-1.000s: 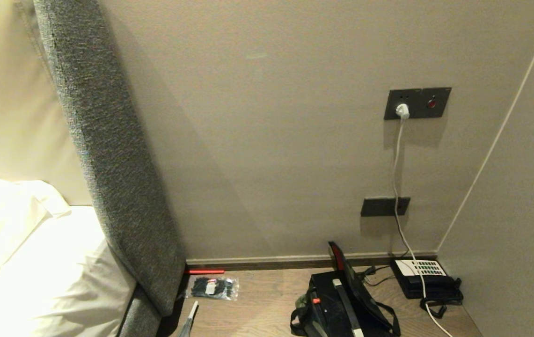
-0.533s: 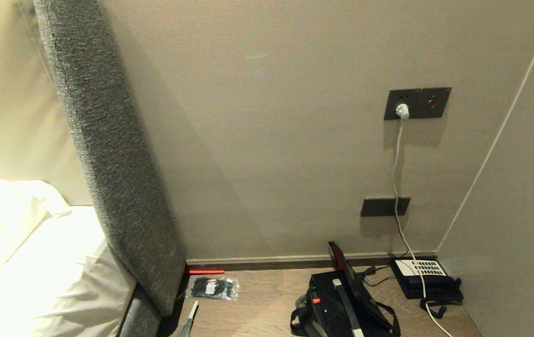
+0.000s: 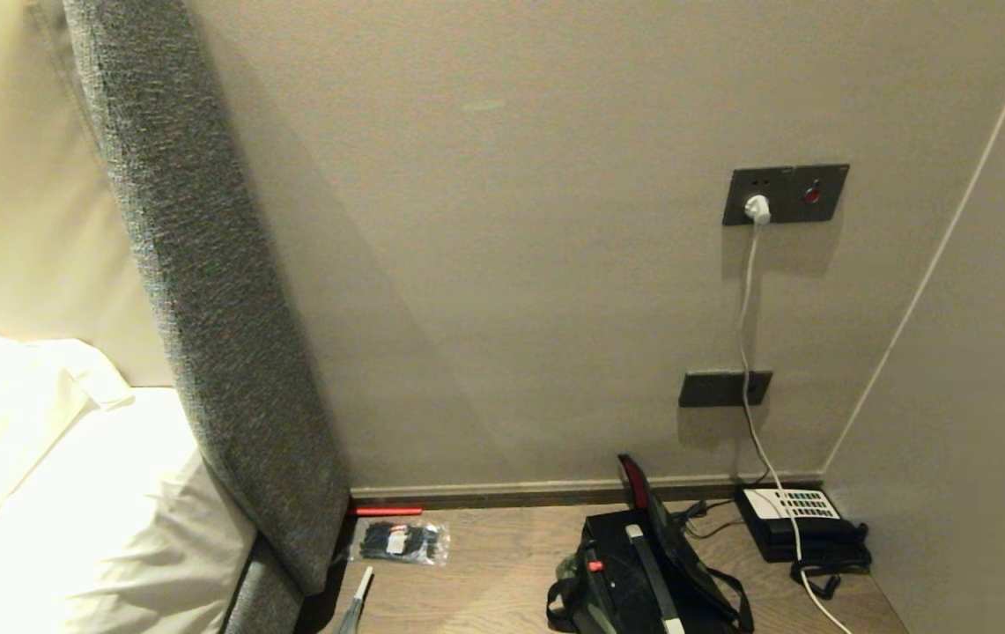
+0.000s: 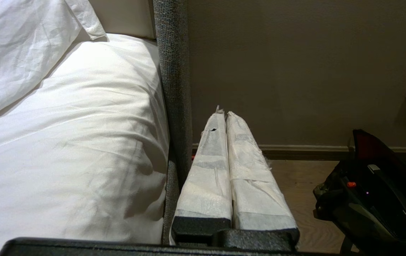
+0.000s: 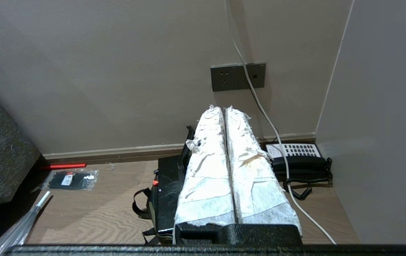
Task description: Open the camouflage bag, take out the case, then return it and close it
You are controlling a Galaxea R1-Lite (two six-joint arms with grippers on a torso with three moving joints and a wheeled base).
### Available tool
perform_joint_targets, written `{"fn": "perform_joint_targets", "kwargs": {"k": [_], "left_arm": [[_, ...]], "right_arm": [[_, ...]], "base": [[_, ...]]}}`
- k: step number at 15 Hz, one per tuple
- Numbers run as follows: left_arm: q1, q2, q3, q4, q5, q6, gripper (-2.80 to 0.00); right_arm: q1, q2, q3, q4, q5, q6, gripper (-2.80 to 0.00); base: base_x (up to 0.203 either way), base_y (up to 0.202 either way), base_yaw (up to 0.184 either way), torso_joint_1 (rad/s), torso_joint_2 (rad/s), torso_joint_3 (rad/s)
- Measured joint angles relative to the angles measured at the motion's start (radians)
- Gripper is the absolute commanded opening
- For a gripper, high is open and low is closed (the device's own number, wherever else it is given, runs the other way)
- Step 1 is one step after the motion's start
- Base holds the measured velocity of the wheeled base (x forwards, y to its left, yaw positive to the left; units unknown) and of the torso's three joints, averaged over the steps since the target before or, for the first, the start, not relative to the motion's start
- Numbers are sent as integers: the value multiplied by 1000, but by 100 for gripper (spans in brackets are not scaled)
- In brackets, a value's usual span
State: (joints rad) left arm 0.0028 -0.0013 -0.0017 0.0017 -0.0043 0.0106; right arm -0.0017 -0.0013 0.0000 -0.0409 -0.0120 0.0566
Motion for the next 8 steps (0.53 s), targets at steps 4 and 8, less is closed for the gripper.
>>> {"fn": "perform_joint_targets", "kwargs": {"k": [4, 8], "left_arm": [[0, 0, 0, 0, 0, 0, -280], [0, 0, 0, 0, 0, 0, -280]], "right_arm": [[0, 0, 0, -1, -1, 1, -280], [0, 0, 0, 0, -1, 4, -280]], "base": [[0, 0, 0, 0, 0, 0], [0, 0, 0, 0, 0, 0]]}}
